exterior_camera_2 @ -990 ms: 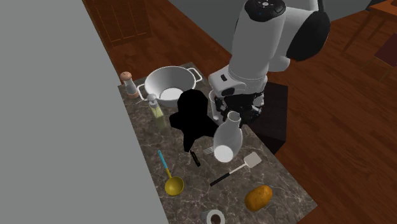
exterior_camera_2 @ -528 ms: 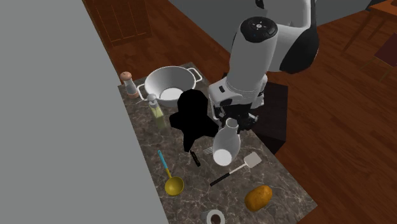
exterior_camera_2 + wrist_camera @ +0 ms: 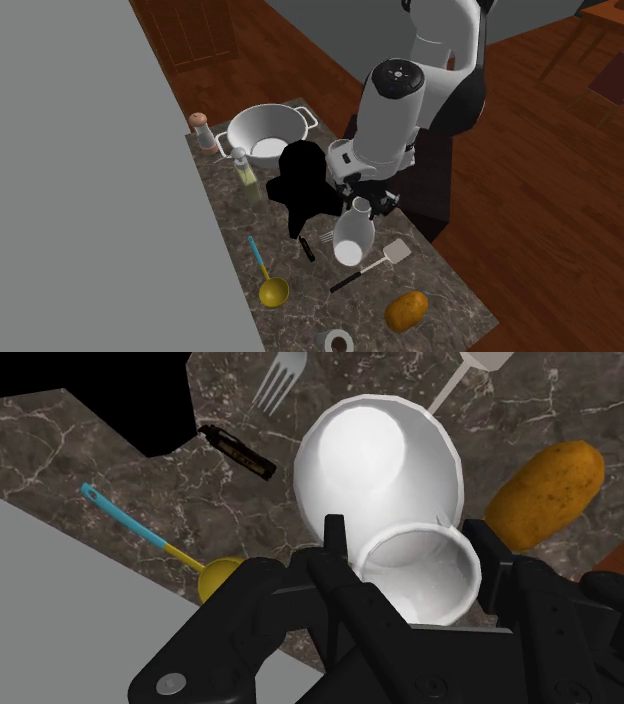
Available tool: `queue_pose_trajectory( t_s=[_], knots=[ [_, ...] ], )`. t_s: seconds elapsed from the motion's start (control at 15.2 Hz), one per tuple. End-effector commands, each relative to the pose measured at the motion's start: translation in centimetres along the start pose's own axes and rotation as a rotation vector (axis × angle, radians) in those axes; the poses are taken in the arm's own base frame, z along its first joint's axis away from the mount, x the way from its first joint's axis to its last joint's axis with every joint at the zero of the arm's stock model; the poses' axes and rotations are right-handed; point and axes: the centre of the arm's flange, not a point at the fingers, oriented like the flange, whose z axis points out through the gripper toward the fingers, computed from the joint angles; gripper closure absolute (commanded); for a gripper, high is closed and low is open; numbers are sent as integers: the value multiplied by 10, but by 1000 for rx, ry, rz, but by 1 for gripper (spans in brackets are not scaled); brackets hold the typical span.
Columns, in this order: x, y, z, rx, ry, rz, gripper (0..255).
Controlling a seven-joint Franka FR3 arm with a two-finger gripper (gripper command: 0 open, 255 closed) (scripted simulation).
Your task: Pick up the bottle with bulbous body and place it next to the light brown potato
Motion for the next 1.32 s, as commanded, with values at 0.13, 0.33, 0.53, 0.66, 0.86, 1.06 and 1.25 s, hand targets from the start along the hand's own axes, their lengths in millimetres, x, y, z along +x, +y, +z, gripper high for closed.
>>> queue_pose_trajectory(
  t_s=[0.13,0.33,0.53,0.66,0.86,1.06,1.25],
  knots=[
    [0,0,20,0,1,0,255],
    [0,0,36,0,1,0,255],
    [0,0,52,0,1,0,255],
    [0,0,63,0,1,0,255],
    [0,0,71,0,1,0,255],
    [0,0,71,0,1,0,255],
    [0,0,71,0,1,0,255]
  ],
)
